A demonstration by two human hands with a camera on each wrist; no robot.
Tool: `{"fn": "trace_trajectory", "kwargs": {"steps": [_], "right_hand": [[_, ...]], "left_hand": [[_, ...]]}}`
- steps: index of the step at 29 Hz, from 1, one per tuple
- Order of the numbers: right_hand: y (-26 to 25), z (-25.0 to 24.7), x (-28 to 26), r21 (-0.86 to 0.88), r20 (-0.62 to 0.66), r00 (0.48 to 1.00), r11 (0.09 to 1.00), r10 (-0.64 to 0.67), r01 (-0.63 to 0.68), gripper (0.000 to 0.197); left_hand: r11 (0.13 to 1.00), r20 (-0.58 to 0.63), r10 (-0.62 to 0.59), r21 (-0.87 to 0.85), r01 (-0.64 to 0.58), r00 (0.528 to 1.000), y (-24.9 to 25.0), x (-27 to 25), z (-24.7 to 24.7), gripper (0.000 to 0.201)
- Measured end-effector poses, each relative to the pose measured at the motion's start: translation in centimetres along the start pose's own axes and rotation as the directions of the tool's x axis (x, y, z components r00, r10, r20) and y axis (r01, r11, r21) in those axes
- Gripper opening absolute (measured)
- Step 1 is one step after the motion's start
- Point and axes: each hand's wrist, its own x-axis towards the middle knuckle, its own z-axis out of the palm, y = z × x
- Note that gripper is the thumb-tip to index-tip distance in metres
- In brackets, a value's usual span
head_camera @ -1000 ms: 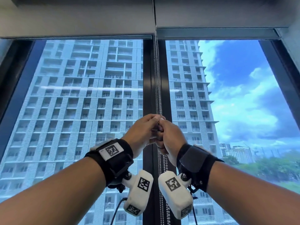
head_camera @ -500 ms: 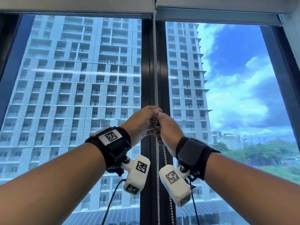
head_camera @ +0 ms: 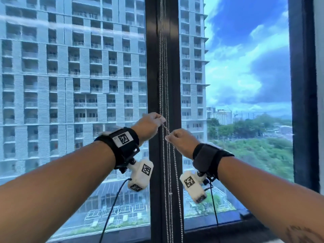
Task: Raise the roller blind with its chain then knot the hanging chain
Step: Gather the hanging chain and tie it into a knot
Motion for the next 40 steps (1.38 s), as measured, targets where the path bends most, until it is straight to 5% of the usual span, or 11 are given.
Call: {"fn": "trace_trajectory", "kwargs": {"steps": [8, 11, 15, 19, 23, 29, 32, 40], "right_hand": [[1.6, 4.5, 0.8, 0.057, 0.018, 0.991, 0.989, 0.134, -0.135, 0.03], [2.1, 5.8, 1.1, 0.23, 0.054, 0.991, 0.964, 0.124, -0.133, 0.031], [1.9, 7.3, 0.4, 0.615, 0.151, 0.971, 0.751, 0.187, -0.241, 0.025], [3.4, 10.1, -1.7, 0.621, 0.29, 0.929, 0.694, 0.229, -0.364, 0.027], [5.9, 12.0, -3.8, 0.633, 0.391, 0.883, 0.62, 0.261, -0.464, 0.028], [7.9, 12.7, -5.5, 0.76, 0.509, 0.835, 0.346, 0.211, -0.55, 0.013], [8.4, 12.1, -5.4, 0.804, 0.484, 0.831, 0.236, 0.275, -0.546, 0.009], [4.4, 10.1, -4.9, 0.909, 0.178, 0.962, 0.341, 0.207, -0.241, 0.023]], "left_hand": [[0.996, 0.092, -0.081, -0.033, 0.084, 0.992, -5.9, 1.7, 1.6, 0.023], [0.989, 0.112, -0.077, -0.114, 0.09, 0.991, -7.9, 2.5, 2.5, 0.024], [0.969, 0.031, -0.031, -0.244, 0.038, 0.999, -8.5, 3.0, 3.4, 0.016], [0.844, 0.026, -0.049, -0.533, 0.055, 0.998, -9.0, 2.5, 4.2, 0.021], [0.843, 0.006, -0.041, -0.537, 0.037, 0.999, -10.7, 1.5, 5.1, 0.028], [0.776, 0.027, -0.078, -0.626, 0.078, 0.997, -13.7, -1.4, 7.0, 0.032], [0.748, 0.041, -0.108, -0.655, 0.109, 0.993, -14.6, -3.2, 8.0, 0.034], [0.635, 0.157, -0.223, -0.726, 0.265, 0.962, -16.7, -9.5, 11.5, 0.036]]}}
